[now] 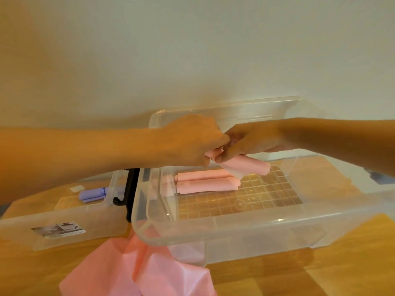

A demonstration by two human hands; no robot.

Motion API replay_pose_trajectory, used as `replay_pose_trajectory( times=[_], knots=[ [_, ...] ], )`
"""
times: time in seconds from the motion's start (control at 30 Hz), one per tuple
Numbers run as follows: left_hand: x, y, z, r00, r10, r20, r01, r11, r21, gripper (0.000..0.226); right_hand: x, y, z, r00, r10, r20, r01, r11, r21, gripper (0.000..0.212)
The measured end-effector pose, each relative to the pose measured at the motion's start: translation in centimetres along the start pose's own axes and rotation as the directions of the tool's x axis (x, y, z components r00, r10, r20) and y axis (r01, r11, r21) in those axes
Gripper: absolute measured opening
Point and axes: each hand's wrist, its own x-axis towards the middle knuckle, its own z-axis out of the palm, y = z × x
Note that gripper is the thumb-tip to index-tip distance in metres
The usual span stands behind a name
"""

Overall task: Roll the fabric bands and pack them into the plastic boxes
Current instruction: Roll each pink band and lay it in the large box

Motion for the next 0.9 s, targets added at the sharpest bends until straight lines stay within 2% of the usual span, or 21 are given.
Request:
replay_pose_trajectory(
  times=[0.07, 0.17, 0.3, 0.43, 0.53, 0.7, 0.83, 0.9],
  knots=[
    [0.1, 0.0, 0.0, 0.997, 0.036, -0.065, -0.036, 0.999, 0.000, 0.014, 0.2, -0.3, 0.8, 0.996, -0.037, -0.078, 0.028, 0.993, -0.112, 0.026],
    [-0.1, 0.0, 0.2, 0.997, 0.039, -0.068, -0.043, 0.998, -0.054, 0.021, 0.1, -0.7, 1.8, 0.971, -0.119, -0.209, 0.060, 0.962, -0.268, 0.025],
    [-0.2, -0.6, 0.4, 0.990, 0.017, -0.139, -0.033, 0.993, -0.116, 0.021, -0.2, -0.8, 2.4, 0.941, -0.186, -0.282, 0.064, 0.918, -0.391, 0.020],
    [-1.7, -1.9, 0.3, 0.959, -0.018, -0.281, -0.034, 0.983, -0.181, 0.048, 0.1, -0.4, 3.3, 0.945, -0.212, -0.249, 0.057, 0.856, -0.514, 0.016],
    [-3.5, -2.8, -0.2, 0.926, -0.037, -0.375, -0.035, 0.982, -0.183, 0.048, 0.7, -0.3, 3.9, 0.961, -0.211, -0.181, 0.047, 0.766, -0.641, 0.016],
    [-6.8, -4.0, -1.0, 0.870, -0.122, -0.477, 0.029, 0.980, -0.199, 0.049, 3.0, -0.8, 5.1, 0.963, -0.263, -0.055, 0.112, 0.580, -0.807, 0.023],
    [-8.5, -4.4, -0.8, 0.851, -0.177, -0.495, 0.059, 0.968, -0.244, 0.045, 4.9, -1.0, 6.9, 0.944, -0.329, 0.016, 0.170, 0.446, -0.879, 0.024],
    [-8.6, -4.2, -0.3, 0.852, -0.161, -0.499, 0.061, 0.976, -0.211, 0.042, 5.6, -0.6, 7.6, 0.940, -0.340, 0.029, 0.177, 0.415, -0.892, 0.025]
  ],
)
